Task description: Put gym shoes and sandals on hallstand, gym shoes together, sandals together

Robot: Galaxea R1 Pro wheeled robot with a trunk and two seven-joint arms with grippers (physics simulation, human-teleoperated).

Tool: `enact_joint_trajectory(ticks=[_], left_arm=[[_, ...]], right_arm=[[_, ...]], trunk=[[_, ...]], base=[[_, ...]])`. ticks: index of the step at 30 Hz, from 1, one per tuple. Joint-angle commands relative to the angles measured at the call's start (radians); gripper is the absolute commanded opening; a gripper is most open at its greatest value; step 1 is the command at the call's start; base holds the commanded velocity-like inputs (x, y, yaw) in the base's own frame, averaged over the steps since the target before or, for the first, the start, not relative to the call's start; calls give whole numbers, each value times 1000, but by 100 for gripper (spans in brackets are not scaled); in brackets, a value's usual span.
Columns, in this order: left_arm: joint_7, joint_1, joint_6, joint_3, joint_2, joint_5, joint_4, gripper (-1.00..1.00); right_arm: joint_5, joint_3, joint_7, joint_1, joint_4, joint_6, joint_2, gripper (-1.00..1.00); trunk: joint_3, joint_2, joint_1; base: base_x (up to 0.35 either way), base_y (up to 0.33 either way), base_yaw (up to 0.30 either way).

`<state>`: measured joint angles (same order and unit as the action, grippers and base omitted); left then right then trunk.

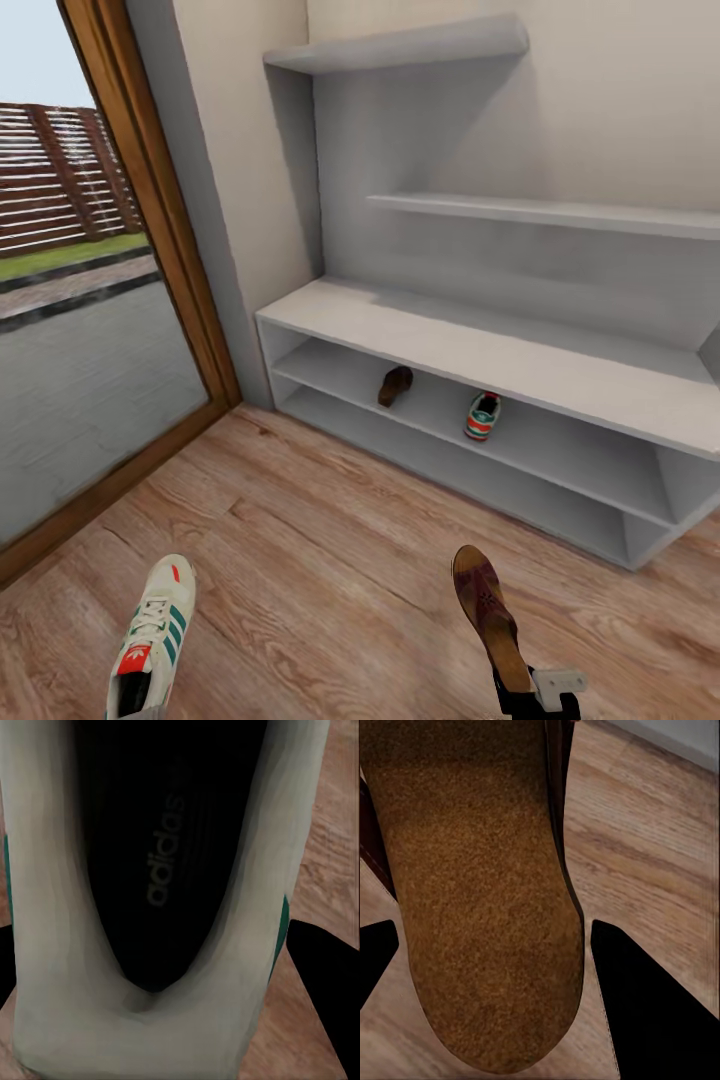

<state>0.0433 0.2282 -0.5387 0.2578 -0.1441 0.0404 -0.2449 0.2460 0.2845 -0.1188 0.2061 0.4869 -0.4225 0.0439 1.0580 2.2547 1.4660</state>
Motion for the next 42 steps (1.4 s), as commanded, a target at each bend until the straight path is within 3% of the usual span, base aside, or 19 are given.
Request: enact_joint_trajectory(ticks=[1, 42], left_arm=[[4, 0, -3, 2, 0, 4, 1, -100], [4, 0, -3, 1, 0, 3, 0, -100]], right_arm=[[4, 9, -10, 1, -1, -4, -1, -100], [6, 9, -9, 1, -1, -4, -1, -100]], trunk=[[0, 0, 0], [-24, 0, 0]], base=[[0, 0, -240], [0, 0, -242]])
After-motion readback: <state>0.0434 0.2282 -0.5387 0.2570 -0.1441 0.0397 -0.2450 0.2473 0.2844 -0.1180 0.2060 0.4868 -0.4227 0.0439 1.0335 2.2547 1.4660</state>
